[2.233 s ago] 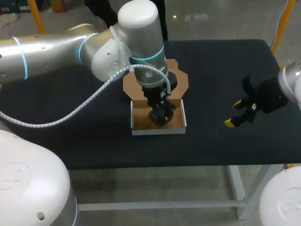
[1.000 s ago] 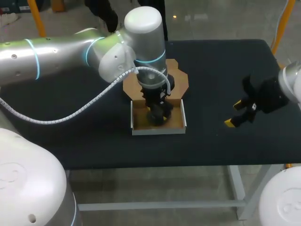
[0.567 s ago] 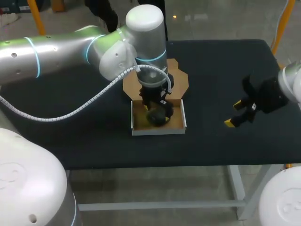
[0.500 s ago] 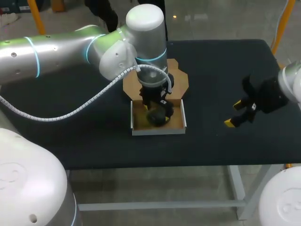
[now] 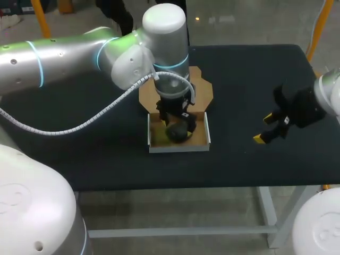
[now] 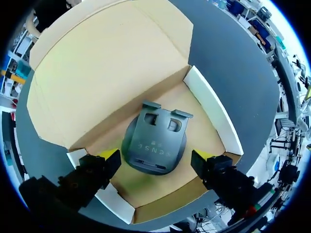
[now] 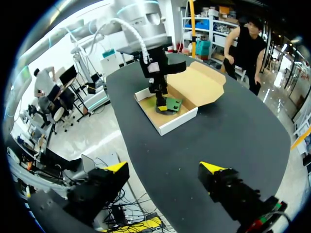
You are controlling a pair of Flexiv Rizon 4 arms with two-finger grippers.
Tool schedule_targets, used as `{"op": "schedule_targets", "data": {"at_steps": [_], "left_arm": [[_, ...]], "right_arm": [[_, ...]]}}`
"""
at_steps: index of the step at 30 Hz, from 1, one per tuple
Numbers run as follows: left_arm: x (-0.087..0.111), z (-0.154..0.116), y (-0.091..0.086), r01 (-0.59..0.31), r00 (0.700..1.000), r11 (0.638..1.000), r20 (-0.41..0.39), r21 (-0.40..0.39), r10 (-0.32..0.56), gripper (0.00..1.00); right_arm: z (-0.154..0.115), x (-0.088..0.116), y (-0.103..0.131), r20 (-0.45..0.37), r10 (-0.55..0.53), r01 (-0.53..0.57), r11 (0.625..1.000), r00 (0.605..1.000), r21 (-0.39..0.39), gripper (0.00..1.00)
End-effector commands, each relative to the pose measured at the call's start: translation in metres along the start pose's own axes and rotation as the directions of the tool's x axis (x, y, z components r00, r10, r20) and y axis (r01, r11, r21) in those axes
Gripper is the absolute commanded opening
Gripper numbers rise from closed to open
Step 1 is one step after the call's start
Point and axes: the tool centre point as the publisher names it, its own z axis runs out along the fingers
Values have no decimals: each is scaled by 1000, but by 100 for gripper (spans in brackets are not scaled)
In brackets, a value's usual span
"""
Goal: Assemble the packaging by folding the flat box into shape, placing the metal phone stand inside, and closing the box properly
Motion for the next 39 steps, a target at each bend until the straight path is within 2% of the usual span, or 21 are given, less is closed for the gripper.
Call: {"op": "schedule_targets", "data": {"at_steps": [1,9,10,12,17,23,24,27,39], "left_arm": [[5,-14,7,210,975,978,73,6,-210,100],[5,-14,7,210,975,978,73,6,-210,100],[7,-12,5,278,958,960,68,4,-278,100],[9,-12,6,304,951,953,53,-4,-303,100],[15,-15,10,344,938,939,35,-1,-344,100],[15,-15,10,345,938,939,34,-1,-345,100],[24,-16,16,381,924,924,36,2,-381,100],[28,-14,21,404,913,915,63,-10,-403,100],[30,-14,22,406,912,914,78,-16,-404,100]], "right_arm": [[-2,0,-1,-4,-2,2,1000,1000,-4,100],[-2,0,-1,-4,-2,2,1000,1000,-4,100],[-2,0,-1,-4,-2,2,1000,1000,-4,100],[-2,0,-1,-4,-2,2,1000,1000,-4,100],[-2,0,-1,-4,-2,2,1000,1000,-4,100],[-2,0,-1,-4,-2,2,1000,1000,-4,100],[-2,0,-1,-4,-2,2,1000,1000,-4,100],[-2,0,-1,-4,-2,2,1000,1000,-4,100],[-2,0,-1,-4,-2,2,1000,1000,-4,100]]}}
